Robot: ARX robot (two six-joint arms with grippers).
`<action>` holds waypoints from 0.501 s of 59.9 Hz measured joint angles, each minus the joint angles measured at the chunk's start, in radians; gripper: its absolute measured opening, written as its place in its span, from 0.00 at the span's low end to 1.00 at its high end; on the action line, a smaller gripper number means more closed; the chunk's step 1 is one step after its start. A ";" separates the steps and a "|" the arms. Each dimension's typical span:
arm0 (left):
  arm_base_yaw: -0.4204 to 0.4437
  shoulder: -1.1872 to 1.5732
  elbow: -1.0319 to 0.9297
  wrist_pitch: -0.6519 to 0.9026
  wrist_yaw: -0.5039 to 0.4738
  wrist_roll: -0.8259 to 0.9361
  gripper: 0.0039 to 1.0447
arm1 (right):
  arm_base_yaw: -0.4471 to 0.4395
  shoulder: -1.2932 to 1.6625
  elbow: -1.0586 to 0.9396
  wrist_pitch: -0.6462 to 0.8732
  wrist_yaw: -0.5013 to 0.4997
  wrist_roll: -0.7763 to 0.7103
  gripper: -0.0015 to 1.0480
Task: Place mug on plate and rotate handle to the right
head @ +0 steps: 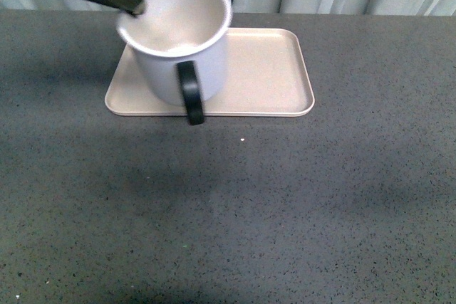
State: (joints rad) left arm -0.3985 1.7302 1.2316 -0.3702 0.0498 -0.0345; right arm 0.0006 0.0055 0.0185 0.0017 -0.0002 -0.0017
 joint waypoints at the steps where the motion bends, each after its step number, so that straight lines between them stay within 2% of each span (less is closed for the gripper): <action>1: -0.023 0.034 0.039 -0.011 -0.006 -0.011 0.02 | 0.000 0.000 0.000 0.000 0.000 0.000 0.91; 6: -0.079 0.141 0.158 -0.049 -0.029 -0.050 0.02 | 0.000 0.000 0.000 0.000 0.000 0.000 0.91; 12: -0.099 0.236 0.257 -0.078 -0.061 -0.094 0.02 | 0.000 0.000 0.000 0.000 0.000 0.000 0.91; 30: -0.090 0.421 0.469 -0.138 -0.103 -0.160 0.02 | 0.000 0.000 0.000 0.000 0.000 0.000 0.91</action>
State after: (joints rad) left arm -0.4889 2.1513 1.7008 -0.5083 -0.0536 -0.1944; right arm 0.0006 0.0055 0.0185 0.0017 -0.0002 -0.0017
